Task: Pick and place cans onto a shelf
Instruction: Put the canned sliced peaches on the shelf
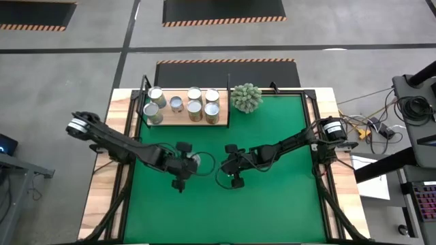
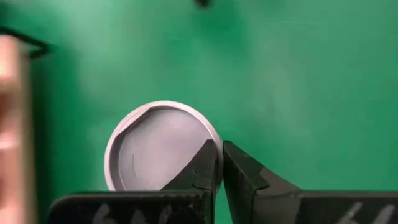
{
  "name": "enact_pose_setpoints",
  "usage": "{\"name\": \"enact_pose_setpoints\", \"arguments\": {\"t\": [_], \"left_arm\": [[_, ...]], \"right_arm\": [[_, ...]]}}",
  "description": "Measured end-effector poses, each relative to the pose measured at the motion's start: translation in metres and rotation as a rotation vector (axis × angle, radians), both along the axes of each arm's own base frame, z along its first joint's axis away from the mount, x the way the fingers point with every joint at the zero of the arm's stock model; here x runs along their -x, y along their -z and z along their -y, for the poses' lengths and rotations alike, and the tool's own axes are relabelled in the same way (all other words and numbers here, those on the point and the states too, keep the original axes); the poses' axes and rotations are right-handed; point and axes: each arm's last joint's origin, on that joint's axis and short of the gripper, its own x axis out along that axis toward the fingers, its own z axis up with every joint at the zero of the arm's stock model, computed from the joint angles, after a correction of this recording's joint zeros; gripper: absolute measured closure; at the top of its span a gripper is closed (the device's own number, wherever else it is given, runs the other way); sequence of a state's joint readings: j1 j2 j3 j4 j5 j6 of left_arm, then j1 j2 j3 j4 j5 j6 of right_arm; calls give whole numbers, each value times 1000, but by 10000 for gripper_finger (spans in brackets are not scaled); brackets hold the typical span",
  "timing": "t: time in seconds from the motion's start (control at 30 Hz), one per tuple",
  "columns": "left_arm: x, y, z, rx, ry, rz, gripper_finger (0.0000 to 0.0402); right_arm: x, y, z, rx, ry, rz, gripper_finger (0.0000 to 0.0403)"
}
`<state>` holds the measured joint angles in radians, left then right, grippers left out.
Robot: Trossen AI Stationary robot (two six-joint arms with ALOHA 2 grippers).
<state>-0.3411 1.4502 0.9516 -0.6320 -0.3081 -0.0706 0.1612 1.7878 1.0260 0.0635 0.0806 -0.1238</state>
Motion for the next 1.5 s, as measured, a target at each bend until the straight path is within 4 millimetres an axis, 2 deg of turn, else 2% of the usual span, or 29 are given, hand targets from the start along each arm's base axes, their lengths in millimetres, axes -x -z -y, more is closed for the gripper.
{"name": "enact_pose_setpoints", "arguments": {"t": [0.1, 0.3, 0.5, 0.77, 1.13, 1.5], "left_arm": [[13, -18, -15, -62, -16, 18, 401], [38, -38, -55, -137, -89, 41, 401], [49, -41, -94, -198, -160, 29, 401], [56, -27, -135, -161, -212, -3, 401], [64, -21, -166, -128, -244, 9, 401], [64, -10, -175, -139, -257, -6, 389]], "right_arm": [[0, 0, 0, 3, -3, 0, 394], [-1, -1, 0, 6, -8, 8, 394], [-2, -2, 0, 13, -18, 31, 394], [-2, -2, 0, 14, -18, 31, 394], [-2, -2, 0, 19, -23, 31, 394], [-2, -2, 0, 22, -25, 30, 394]]}}
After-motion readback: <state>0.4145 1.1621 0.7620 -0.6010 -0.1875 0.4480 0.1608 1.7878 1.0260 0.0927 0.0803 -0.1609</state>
